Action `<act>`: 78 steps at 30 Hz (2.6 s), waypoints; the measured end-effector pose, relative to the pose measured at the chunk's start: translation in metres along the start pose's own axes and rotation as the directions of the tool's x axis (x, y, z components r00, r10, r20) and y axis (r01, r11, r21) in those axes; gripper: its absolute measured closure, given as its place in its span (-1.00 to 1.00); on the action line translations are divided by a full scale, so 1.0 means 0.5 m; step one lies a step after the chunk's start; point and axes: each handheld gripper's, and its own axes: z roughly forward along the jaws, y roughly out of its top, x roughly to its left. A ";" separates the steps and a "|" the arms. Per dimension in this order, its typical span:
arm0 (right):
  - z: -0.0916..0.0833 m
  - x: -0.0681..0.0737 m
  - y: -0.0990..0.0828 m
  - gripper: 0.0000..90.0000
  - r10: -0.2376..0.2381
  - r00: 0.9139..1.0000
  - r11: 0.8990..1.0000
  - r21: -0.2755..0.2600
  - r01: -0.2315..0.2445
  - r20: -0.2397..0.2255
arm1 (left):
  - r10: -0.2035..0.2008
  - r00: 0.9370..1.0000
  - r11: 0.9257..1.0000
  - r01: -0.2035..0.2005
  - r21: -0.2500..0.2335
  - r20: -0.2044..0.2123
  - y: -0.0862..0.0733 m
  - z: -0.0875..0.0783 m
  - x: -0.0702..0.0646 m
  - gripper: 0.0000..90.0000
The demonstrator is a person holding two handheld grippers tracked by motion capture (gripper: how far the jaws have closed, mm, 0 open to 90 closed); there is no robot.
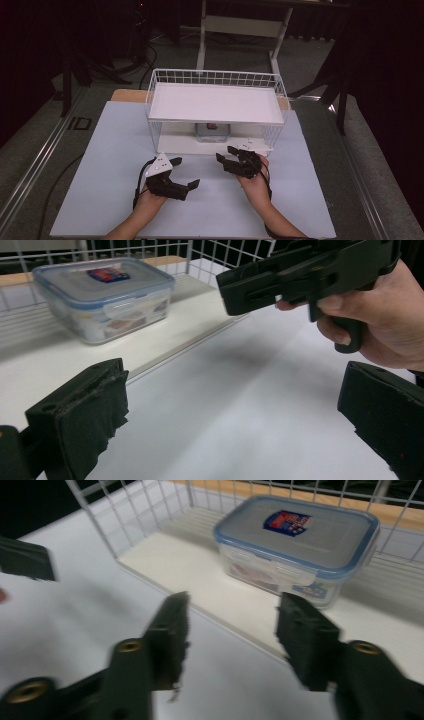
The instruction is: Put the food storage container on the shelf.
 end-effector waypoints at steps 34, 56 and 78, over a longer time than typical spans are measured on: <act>-0.181 -0.043 -0.076 -0.58 0.005 0.999 0.997 -0.077 -0.009 -0.040 | 0.029 0.999 1.000 -0.030 0.007 0.018 0.011 -0.074 -0.010 -0.98; -0.246 -0.053 -0.127 -0.61 -0.060 0.997 0.998 -0.035 0.058 -0.044 | 0.020 1.000 0.998 -0.020 0.052 -0.013 -0.037 -0.121 0.010 -0.98; -0.244 -0.106 -0.169 -0.61 -0.071 0.997 0.997 -0.035 0.070 -0.016 | 0.045 0.998 0.998 -0.043 0.036 -0.045 -0.043 -0.114 0.018 -0.98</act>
